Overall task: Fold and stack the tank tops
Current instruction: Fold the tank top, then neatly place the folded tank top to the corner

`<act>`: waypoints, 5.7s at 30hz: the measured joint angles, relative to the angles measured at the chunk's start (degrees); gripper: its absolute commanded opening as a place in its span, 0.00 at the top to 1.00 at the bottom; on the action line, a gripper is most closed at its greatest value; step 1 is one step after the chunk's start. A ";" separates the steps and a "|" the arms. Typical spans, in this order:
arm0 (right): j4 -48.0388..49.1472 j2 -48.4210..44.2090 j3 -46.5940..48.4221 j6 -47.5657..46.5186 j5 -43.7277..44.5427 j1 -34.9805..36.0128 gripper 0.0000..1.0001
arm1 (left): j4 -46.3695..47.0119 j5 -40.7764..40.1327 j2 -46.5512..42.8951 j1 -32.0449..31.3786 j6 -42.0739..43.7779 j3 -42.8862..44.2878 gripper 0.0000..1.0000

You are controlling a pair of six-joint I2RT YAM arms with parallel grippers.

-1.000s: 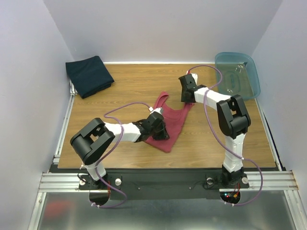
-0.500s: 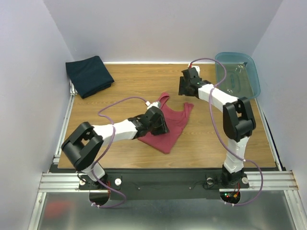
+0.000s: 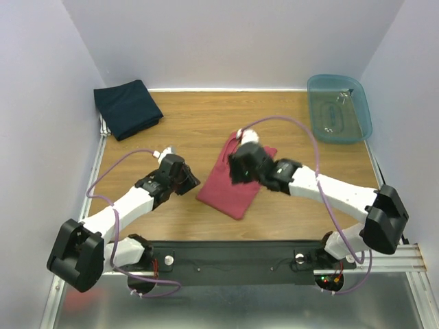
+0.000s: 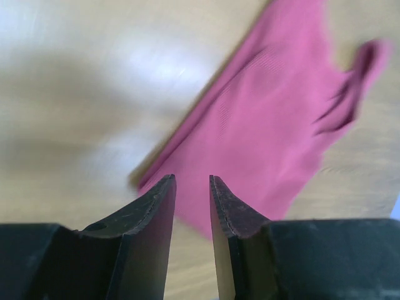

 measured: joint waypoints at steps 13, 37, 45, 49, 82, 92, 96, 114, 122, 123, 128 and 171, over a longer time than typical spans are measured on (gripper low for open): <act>-7.10 7.28 -4.61 2.64 7.61 25.18 0.37 | 4.31 4.98 -7.76 -0.02 -14.14 -14.80 0.54; -10.82 18.12 -3.78 -0.37 13.66 30.45 0.43 | 15.30 5.84 0.85 -0.02 -16.46 -16.90 0.58; -10.64 20.65 -2.91 -1.29 18.14 30.45 0.71 | 17.68 5.64 3.52 -0.02 -16.31 -16.46 0.73; -10.67 21.33 -2.91 -1.95 18.93 30.45 0.83 | 16.87 4.72 4.09 -0.02 -15.28 -15.80 0.88; -9.68 32.24 37.20 -5.66 -15.02 24.17 0.97 | -4.72 5.66 -0.39 24.44 8.81 11.50 1.00; -2.67 17.70 17.07 0.15 -22.51 15.02 0.97 | -1.99 7.17 12.90 13.64 8.41 19.67 1.00; 0.00 12.09 8.52 2.36 -23.65 12.13 0.97 | -0.87 6.88 18.08 9.05 7.43 22.58 1.00; 4.98 -5.97 -17.07 9.92 -19.43 4.83 0.65 | 3.10 6.14 37.90 -4.17 5.22 33.94 0.77; -0.55 -13.57 -20.87 15.63 -8.11 3.67 0.33 | 8.81 8.22 38.64 -5.14 7.23 33.99 0.44; -1.40 -14.21 -20.74 15.96 -6.97 3.69 0.33 | 8.85 8.22 38.16 -5.07 7.61 33.99 0.44; -5.55 -14.16 -15.19 15.82 -3.37 3.63 0.54 | 8.39 6.16 30.05 -3.23 8.24 32.02 0.45; 6.86 5.70 -17.99 13.60 -4.33 6.45 0.69 | 28.33 27.15 25.59 7.87 5.31 -2.38 0.55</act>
